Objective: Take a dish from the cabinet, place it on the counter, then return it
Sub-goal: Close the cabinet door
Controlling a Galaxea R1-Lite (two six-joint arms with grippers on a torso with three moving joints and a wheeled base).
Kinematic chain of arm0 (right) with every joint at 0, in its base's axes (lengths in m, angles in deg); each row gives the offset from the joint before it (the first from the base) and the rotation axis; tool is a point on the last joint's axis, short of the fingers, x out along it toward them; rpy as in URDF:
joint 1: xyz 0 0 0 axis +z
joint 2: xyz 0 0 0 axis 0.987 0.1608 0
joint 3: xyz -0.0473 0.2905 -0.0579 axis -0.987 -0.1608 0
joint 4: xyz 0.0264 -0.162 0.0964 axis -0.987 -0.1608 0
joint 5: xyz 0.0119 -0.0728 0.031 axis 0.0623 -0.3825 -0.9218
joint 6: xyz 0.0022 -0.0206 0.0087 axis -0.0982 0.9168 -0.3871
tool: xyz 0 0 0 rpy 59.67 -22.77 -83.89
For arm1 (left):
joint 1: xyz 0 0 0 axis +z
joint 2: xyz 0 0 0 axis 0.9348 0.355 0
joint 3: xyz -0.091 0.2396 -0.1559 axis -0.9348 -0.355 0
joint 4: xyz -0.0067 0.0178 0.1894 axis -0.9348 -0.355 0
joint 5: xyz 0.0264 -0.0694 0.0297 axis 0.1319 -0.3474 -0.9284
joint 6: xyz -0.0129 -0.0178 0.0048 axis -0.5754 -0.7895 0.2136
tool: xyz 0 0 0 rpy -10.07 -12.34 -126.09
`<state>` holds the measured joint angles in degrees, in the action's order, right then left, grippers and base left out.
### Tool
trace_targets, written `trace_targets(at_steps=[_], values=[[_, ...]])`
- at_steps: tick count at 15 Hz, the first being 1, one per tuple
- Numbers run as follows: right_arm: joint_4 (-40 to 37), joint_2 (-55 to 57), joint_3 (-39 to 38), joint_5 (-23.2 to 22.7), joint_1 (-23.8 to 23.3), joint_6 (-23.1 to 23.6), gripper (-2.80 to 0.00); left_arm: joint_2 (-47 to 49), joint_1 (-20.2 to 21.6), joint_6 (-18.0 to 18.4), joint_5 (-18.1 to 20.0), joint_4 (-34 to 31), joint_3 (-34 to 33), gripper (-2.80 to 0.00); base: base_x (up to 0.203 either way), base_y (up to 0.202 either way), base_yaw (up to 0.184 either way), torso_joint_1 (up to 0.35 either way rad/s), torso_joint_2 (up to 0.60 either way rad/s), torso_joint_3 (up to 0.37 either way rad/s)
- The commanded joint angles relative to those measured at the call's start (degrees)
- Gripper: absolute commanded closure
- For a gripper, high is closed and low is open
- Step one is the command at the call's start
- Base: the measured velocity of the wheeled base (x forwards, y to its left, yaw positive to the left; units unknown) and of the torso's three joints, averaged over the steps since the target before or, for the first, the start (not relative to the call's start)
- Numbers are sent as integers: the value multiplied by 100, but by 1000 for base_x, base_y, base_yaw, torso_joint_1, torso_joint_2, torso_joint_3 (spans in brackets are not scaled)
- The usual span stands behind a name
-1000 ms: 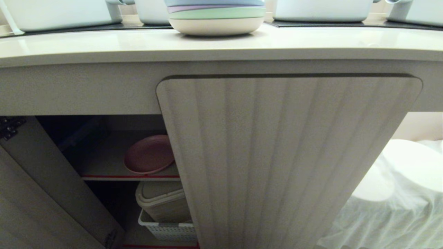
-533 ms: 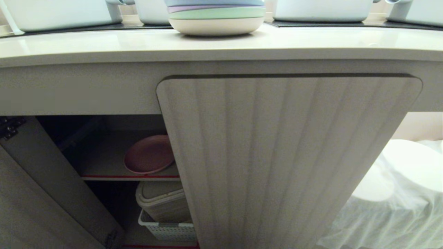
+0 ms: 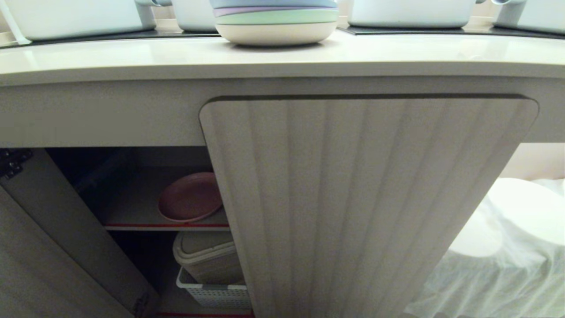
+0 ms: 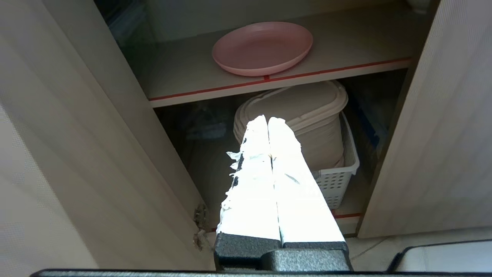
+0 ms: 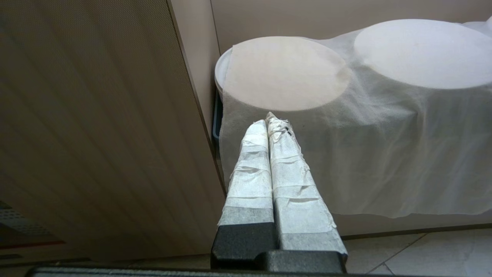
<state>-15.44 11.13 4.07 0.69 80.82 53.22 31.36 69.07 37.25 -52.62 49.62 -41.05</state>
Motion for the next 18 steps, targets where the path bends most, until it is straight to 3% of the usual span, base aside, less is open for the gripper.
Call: trace_targets(at_steps=[1,6,18], values=[[5,0,0,2,1,-4,0,-5,-2,72,0,5,0,0,0,0,0,0,0,0],[5,0,0,2,1,-4,0,-5,-4,-111,-26,5,0,0,0,0,0,0,0,0],[5,0,0,2,1,-4,0,-5,-4,-104,-18,5,0,0,0,0,0,0,0,0]])
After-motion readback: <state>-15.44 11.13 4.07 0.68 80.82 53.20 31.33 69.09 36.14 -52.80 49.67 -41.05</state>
